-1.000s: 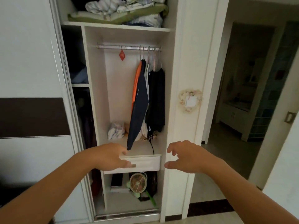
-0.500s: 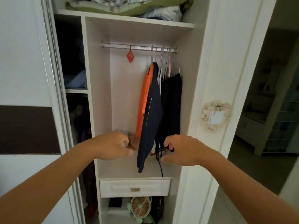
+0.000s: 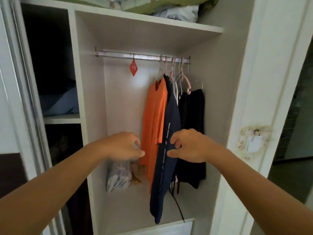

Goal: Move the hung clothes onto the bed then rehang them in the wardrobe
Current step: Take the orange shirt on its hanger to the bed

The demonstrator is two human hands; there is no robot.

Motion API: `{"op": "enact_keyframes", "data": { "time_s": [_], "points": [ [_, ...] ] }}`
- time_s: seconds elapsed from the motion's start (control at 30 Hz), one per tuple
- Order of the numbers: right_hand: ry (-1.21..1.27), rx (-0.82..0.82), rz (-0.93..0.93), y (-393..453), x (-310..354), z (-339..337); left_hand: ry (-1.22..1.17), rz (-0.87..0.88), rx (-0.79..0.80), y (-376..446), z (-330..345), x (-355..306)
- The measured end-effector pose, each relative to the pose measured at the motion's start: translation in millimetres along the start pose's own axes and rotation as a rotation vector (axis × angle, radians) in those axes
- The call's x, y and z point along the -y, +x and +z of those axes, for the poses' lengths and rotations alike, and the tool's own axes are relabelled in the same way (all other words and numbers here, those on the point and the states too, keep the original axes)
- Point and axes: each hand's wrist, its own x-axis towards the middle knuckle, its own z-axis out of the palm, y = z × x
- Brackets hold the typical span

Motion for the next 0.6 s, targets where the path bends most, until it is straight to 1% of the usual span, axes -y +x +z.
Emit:
{"op": "enact_keyframes", "data": {
  "time_s": [0.23, 0.37, 0.6],
  "points": [
    [0.105, -0.078, 0.002, 97.7, -5.7, -19.8, -0.016, 0.021, -0.087, 92.4, -26.0, 31.7],
    [0.159, -0.185, 0.02, 161.5, -18.5, -37.3, -0.007, 0.015, -0.15, 144.3, -38.9, 39.1],
    [0.046, -0.356, 0.049, 266.9, -42.4, -62.1, 0.055, -0.016, -0.224, 222.8, -63.6, 52.9]
  ]
}}
